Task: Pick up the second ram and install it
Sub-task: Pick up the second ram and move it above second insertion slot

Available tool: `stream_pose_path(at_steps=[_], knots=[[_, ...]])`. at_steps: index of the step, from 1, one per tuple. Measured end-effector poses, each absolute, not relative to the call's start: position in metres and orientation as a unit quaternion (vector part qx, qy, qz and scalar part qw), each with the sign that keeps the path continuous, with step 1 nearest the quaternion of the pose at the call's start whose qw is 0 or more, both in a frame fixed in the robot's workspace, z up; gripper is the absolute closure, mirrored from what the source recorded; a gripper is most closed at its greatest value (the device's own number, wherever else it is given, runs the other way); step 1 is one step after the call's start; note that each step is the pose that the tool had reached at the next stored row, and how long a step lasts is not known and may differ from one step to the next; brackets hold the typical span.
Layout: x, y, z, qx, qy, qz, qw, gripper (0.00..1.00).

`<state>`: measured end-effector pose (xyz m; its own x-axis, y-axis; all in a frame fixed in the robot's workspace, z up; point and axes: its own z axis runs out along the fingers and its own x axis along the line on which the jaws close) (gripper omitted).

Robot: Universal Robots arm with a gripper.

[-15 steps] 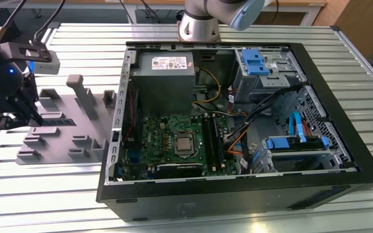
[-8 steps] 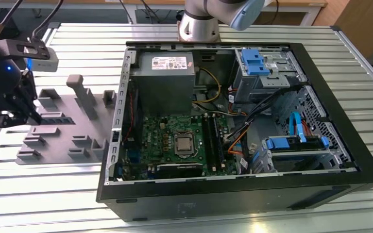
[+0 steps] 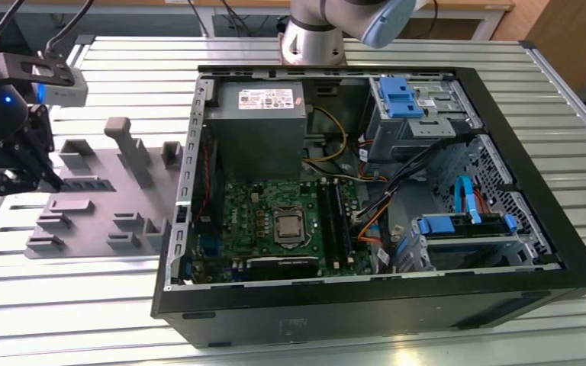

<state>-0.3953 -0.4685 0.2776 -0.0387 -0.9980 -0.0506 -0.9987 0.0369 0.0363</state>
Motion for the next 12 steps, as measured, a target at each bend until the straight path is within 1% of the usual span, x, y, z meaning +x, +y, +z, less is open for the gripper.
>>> stream_pose_path(at_steps=[12], knots=[[-0.3953,-0.4684,0.2845,-0.693,0.720,0.031,0.006,0.86]])
